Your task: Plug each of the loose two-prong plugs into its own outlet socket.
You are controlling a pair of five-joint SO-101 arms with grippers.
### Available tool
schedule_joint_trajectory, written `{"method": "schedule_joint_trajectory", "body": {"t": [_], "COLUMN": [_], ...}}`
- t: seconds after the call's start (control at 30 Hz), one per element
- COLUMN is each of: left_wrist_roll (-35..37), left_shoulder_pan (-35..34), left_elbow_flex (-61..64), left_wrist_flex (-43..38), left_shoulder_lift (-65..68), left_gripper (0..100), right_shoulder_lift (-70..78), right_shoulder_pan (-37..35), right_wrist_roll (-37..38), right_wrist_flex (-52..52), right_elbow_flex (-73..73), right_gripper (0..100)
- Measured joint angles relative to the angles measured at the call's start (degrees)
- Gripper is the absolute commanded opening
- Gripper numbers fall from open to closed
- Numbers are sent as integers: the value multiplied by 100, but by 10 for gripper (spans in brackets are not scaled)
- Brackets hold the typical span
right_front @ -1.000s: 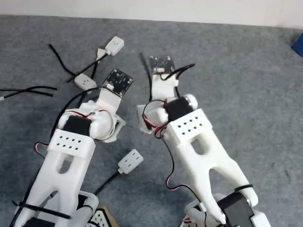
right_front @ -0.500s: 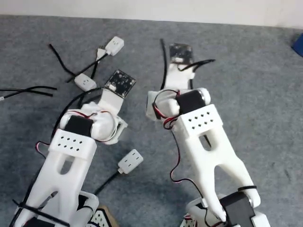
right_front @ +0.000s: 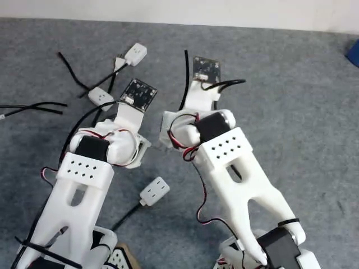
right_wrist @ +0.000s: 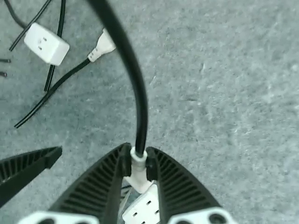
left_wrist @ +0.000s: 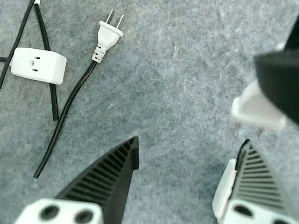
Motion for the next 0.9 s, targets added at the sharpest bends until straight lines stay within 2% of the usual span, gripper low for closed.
{"method": "schedule_joint_trajectory", "body": {"t": [0.33, 0.7, 0.9], "left_wrist_roll": [26, 26, 26], "left_shoulder_pan": [-70, -325, -501], "left_elbow_flex": [343, 105, 9], "left_wrist_flex": [-888, -1284, -1284], "left_shoulder_lift": [0, 976, 1020], "left_gripper": [333, 330, 330], "right_shoulder_lift": [0, 0, 0], "right_shoulder_pan": [-88, -114, -123], "right_wrist_roll": [-18, 1064, 1196], "right_wrist_flex": [264, 1020, 1037], "right_elbow_flex": [-9, -9, -9], "right_gripper": [5, 5, 5]}}
